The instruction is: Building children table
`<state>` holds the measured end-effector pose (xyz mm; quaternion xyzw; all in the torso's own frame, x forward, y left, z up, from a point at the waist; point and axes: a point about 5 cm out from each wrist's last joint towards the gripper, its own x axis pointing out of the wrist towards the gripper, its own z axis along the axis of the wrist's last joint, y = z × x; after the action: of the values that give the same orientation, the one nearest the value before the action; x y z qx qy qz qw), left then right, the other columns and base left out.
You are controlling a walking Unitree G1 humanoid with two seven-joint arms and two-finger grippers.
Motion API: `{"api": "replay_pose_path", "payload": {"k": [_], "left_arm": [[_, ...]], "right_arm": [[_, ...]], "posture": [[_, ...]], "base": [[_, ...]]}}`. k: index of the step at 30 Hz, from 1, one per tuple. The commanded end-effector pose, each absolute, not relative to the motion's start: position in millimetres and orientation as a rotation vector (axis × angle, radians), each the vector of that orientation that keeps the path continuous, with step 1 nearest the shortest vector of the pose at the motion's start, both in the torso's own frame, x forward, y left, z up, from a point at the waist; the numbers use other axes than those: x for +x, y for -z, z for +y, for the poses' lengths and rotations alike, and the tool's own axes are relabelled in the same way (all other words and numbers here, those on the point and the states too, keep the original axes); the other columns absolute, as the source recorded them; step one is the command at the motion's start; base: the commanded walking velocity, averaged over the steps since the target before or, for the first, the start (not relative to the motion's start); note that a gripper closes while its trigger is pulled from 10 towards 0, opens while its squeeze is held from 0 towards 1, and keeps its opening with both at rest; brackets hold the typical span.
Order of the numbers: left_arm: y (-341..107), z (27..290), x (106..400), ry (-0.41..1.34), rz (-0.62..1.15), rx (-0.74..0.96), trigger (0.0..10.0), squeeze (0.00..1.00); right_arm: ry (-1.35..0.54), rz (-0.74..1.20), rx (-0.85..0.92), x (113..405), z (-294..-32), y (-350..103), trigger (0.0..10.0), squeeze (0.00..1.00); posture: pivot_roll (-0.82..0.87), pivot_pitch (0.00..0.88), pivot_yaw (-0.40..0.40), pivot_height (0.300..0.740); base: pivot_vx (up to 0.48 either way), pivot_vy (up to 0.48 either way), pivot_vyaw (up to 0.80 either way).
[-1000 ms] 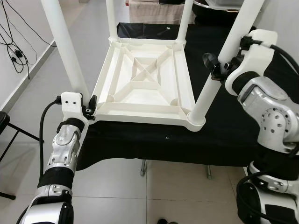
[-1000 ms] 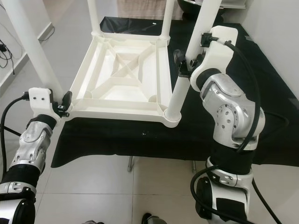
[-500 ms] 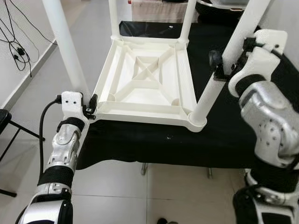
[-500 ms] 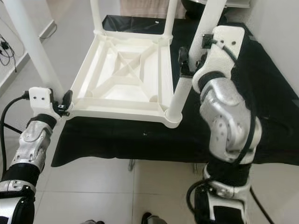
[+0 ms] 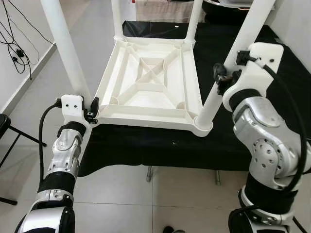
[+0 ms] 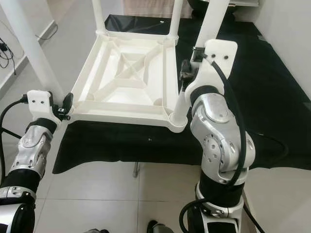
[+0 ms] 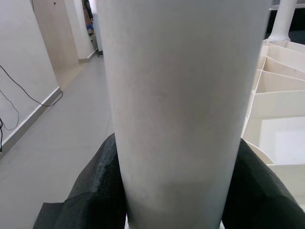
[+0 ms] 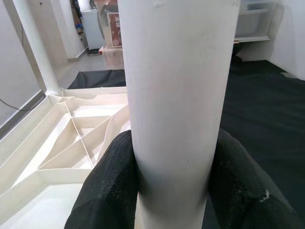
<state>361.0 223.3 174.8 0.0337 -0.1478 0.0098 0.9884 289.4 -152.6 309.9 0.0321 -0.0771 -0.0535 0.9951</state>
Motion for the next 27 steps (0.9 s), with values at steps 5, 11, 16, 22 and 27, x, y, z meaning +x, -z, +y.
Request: {"api": "replay_pose_path", "payload": {"k": [5,11,16,22,27], "left_arm": [[-175,226,361,-0.039,-0.308,0.071,0.0,0.00],[-175,226,361,-0.040,-0.312,0.069,0.0,0.00],[-176,225,361,-0.038,-0.313,0.069,0.0,0.00],[-175,223,361,-0.035,-0.315,0.067,0.0,0.00],[-176,222,361,-0.035,-0.321,0.064,0.0,0.00]], "right_arm": [[0.224,-0.219,0.074,287,-169,-324,0.0,0.00],[0.280,-0.279,0.062,288,-182,-336,10.0,1.00],[0.319,-0.323,0.087,289,-189,-348,10.0,1.00],[0.313,-0.373,0.096,290,-192,-365,10.0,0.00],[0.302,-0.412,0.093,292,-195,-379,7.1,0.00]], "posture": [[-0.15,0.186,-0.060,0.740],[-0.15,0.184,-0.060,0.740],[-0.15,0.182,-0.062,0.740],[-0.15,0.182,-0.062,0.740],[-0.16,0.178,-0.066,0.740]], "base": [[0.000,0.000,0.00],[0.000,0.000,0.00],[0.000,0.000,0.00],[0.000,0.000,0.00],[0.000,0.000,0.00]]}}
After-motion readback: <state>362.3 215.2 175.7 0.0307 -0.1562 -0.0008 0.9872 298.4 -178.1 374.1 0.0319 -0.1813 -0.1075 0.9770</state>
